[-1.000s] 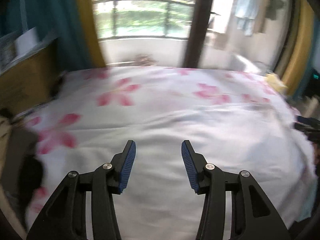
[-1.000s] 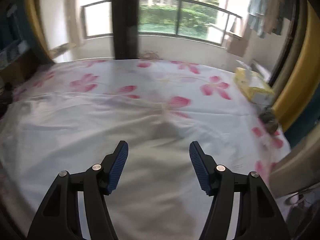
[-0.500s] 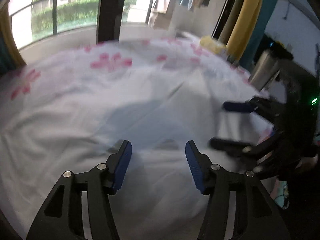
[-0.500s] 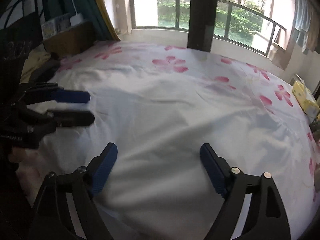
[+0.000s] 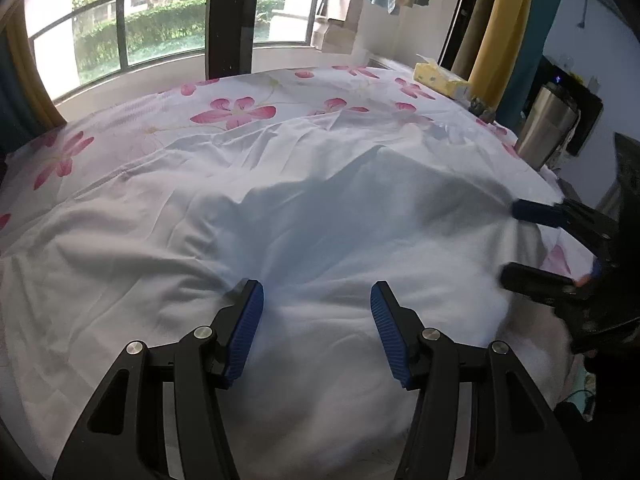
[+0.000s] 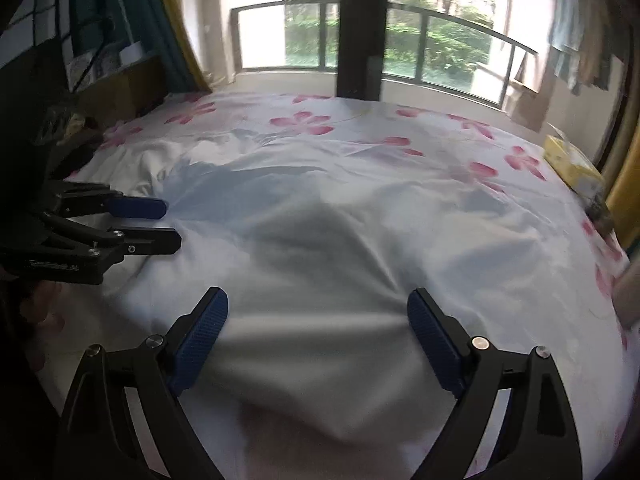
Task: Fold large clothes
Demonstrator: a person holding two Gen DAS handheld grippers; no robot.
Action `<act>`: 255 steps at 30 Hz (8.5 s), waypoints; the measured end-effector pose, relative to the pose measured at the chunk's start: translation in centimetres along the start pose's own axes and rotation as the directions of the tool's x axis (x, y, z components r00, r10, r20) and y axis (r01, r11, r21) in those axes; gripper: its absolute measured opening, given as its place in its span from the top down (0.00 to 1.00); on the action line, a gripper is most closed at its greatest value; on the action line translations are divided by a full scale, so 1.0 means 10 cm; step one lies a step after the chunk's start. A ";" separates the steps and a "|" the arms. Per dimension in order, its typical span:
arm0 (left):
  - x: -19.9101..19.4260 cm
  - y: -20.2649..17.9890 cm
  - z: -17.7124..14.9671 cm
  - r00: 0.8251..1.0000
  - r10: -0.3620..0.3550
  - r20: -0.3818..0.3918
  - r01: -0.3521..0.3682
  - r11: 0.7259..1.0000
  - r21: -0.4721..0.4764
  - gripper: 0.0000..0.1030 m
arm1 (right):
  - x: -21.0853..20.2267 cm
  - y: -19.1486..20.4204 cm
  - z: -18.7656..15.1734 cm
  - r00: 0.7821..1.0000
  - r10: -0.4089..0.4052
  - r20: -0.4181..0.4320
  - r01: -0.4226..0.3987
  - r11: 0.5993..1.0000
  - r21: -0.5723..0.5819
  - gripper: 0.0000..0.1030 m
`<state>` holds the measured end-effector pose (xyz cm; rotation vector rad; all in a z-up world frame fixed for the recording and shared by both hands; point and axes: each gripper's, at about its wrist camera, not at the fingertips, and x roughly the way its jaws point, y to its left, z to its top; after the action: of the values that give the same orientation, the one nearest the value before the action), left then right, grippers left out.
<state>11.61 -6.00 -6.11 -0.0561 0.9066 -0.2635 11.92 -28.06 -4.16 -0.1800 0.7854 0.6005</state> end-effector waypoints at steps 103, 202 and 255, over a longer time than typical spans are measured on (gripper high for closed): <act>0.36 0.04 0.31 0.993 0.114 0.007 -0.114 0.993 -0.008 0.41 | -0.25 -0.94 -0.44 0.999 0.039 0.038 -0.054 0.771 0.634 0.24; -0.52 1.71 -0.31 0.964 0.263 -0.041 -0.264 0.928 -0.263 0.61 | 0.19 0.82 0.64 0.963 0.269 0.004 -0.267 0.958 -0.103 0.30; -1.10 2.08 -0.61 0.955 0.281 0.100 -0.178 0.807 -0.564 0.35 | 0.45 0.63 0.60 0.986 0.165 -0.026 -0.166 0.986 -0.030 0.20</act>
<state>4.57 17.27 -4.72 -0.4965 0.7748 0.2394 14.45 -18.73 -2.71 -0.1524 0.8185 0.7698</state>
